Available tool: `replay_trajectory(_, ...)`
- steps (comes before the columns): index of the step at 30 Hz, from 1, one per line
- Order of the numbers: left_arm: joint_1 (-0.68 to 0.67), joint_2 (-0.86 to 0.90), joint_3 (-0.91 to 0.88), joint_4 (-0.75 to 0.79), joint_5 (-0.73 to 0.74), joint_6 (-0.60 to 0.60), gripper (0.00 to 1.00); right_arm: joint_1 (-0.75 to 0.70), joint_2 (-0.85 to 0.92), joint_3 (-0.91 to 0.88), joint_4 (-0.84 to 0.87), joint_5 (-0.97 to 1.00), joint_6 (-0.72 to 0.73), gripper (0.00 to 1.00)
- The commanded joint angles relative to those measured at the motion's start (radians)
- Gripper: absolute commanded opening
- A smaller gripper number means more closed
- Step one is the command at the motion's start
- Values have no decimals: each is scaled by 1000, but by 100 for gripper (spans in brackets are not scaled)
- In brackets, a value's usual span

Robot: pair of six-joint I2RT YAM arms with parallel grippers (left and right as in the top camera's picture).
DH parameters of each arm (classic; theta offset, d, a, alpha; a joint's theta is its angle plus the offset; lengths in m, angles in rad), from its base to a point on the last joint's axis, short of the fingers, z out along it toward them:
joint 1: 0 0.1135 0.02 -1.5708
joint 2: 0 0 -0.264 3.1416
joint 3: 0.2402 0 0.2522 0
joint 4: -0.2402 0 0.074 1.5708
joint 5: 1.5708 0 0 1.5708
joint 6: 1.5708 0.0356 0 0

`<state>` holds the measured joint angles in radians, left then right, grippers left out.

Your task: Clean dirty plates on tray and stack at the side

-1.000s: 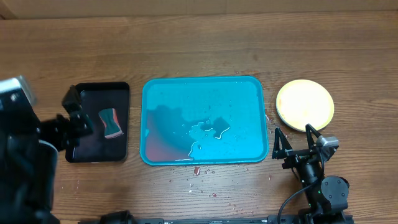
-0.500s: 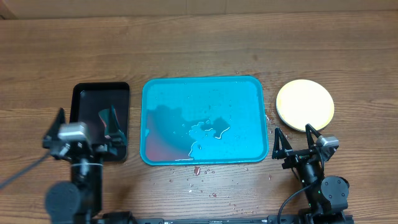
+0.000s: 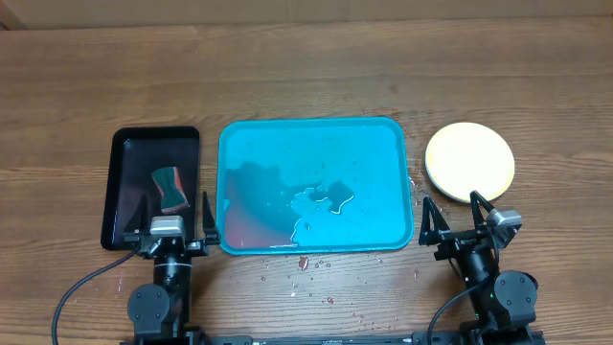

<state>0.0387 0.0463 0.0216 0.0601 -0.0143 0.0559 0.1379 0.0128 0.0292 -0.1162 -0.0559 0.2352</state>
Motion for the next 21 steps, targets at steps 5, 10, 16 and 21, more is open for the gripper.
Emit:
replay_trajectory(5, -10, -43, -16, -140, 19, 7, 100, -3, -10, -5, 5, -6, 0, 100)
replay_trajectory(10, -9, -42, -16, -138, 23, 5, 100, -3, -10, -5, 5, -6, 0, 100)
replay_trajectory(16, -9, -42, -16, -138, 23, 4, 100, -3, -10, -5, 5, -6, 0, 100)
replay_trajectory(21, -9, -42, -16, -138, 23, 5, 100, -3, -10, -5, 5, -6, 0, 100)
